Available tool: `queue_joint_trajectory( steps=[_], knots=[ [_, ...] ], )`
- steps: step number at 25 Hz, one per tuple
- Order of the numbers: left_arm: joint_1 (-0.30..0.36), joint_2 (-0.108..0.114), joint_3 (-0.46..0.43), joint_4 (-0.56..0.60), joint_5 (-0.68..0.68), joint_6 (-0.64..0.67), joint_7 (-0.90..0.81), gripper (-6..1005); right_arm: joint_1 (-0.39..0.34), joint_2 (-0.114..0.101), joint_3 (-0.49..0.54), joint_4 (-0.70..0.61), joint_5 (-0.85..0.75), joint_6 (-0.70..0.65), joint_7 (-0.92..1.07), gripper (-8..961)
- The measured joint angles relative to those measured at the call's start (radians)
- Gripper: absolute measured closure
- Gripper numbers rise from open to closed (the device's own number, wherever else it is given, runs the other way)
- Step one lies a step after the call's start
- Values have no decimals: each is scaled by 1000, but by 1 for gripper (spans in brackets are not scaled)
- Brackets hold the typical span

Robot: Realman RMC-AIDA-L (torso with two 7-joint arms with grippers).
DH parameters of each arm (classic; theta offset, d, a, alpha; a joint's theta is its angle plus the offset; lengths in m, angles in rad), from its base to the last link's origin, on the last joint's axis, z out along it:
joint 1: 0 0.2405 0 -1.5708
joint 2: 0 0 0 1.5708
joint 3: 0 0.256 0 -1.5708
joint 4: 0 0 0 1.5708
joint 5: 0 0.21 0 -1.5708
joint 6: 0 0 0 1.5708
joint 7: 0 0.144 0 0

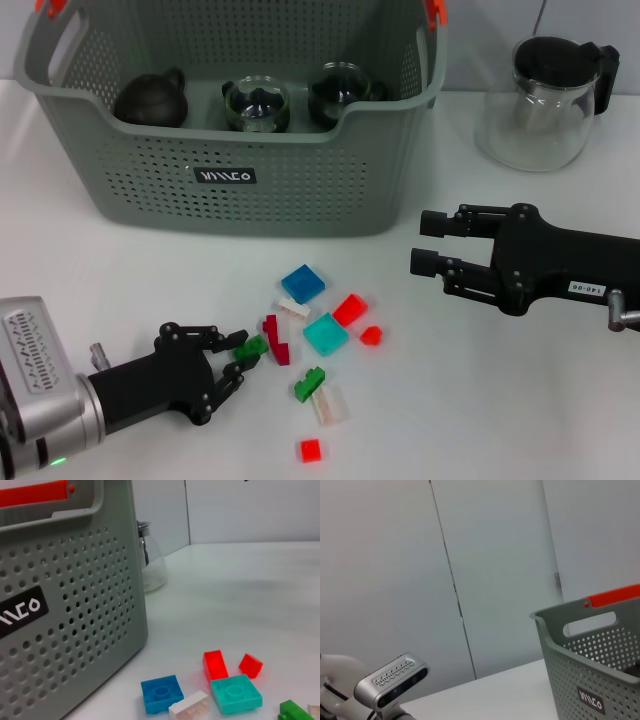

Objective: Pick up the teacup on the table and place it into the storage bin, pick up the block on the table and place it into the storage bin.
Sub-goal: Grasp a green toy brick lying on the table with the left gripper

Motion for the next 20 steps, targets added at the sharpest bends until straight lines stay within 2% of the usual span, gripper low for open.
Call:
queue_joint_trajectory(
  steps=[20],
  knots=[
    [-5,2,-2,-2,-1,-8,2,750,1,0,0,0,0,2,0,435]
  ],
)
